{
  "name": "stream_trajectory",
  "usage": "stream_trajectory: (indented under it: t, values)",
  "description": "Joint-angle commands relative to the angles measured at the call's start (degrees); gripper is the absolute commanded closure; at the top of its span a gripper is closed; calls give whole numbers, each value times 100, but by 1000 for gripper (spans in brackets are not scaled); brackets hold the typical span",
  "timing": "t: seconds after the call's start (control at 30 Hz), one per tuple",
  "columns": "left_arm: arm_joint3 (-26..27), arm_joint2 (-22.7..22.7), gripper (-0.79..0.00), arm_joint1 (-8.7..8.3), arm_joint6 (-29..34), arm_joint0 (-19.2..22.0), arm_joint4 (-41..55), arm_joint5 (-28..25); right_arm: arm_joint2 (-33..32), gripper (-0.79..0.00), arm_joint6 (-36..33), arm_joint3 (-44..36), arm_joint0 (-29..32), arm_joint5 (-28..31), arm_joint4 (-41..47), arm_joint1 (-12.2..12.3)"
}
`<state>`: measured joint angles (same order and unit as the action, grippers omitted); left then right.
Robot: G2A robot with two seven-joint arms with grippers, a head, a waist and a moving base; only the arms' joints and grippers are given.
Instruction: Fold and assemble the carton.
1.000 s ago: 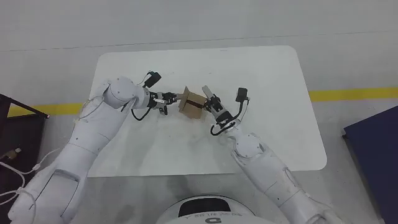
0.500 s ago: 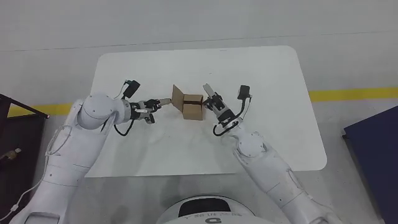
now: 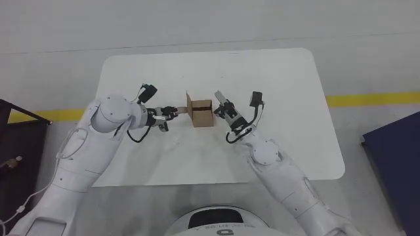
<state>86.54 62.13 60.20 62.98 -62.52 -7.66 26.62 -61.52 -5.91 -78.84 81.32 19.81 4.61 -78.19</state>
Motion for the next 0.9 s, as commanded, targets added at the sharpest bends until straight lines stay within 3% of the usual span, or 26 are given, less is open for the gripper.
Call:
stream_trajectory:
  t: [0.0, 0.57, 0.77, 0.87]
  values:
    - [-99, -114, -785, 21, 53, 118, -21, 47, 7, -785, -66, 38, -9, 5, 34, -4]
    - [-804, -1184, -785, 255, 507, 1000, -348, 663, 60, -785, -397, 168, -57, 141, 101, -36]
    - [-1031, -1371, -785, 327, 552, 1200, -286, 753, -244, -785, -137, -90, 217, 66, -488, 53]
    - [-1134, -1434, -785, 349, 578, 1271, -275, 792, -439, -785, -31, -409, 442, -294, -1160, 131]
